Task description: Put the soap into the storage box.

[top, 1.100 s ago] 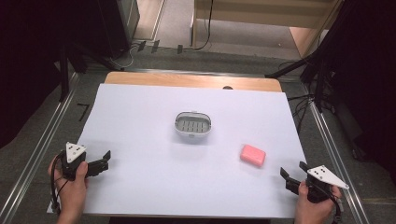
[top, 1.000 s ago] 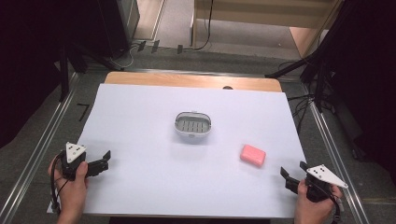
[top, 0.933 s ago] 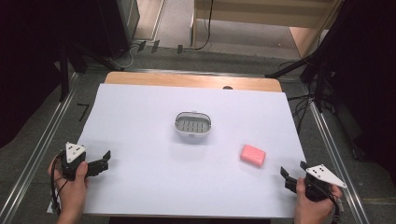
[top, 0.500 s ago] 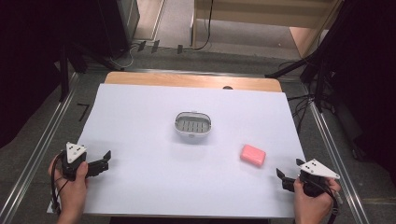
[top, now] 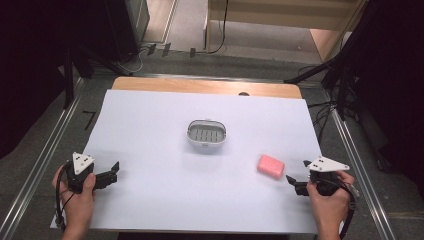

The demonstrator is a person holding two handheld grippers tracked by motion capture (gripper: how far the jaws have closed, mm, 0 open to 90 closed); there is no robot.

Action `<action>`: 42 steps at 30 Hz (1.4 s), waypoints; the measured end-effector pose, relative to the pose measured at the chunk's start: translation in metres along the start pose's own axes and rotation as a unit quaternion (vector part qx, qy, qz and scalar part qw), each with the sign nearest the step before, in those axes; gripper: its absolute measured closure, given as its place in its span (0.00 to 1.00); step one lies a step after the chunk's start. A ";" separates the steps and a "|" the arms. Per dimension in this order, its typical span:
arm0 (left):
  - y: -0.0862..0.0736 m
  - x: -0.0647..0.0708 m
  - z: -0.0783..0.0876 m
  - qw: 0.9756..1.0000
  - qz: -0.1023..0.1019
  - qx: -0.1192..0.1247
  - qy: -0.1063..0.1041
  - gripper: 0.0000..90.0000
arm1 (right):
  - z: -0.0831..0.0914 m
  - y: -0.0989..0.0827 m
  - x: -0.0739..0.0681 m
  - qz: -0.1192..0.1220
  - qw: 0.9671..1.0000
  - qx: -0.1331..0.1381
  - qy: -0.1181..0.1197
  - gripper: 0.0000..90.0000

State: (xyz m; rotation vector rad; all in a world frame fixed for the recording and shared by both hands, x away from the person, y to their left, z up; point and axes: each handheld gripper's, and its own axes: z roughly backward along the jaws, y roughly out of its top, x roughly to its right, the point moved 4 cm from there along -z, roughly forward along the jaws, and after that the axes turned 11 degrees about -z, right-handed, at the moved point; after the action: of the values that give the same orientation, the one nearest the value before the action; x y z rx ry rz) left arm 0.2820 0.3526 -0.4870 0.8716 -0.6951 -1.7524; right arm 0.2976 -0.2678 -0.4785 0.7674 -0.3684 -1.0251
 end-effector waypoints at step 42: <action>0.000 0.001 0.000 1.000 -0.006 0.001 -0.001 0.05 | -0.061 0.053 -0.032 0.133 0.967 -0.208 0.070 0.37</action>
State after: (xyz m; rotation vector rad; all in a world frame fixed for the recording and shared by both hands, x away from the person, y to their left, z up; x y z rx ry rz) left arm 0.2823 0.3516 -0.4873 0.8780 -0.6941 -1.7632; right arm 0.3519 -0.2002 -0.4798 0.3943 -0.1215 -0.7534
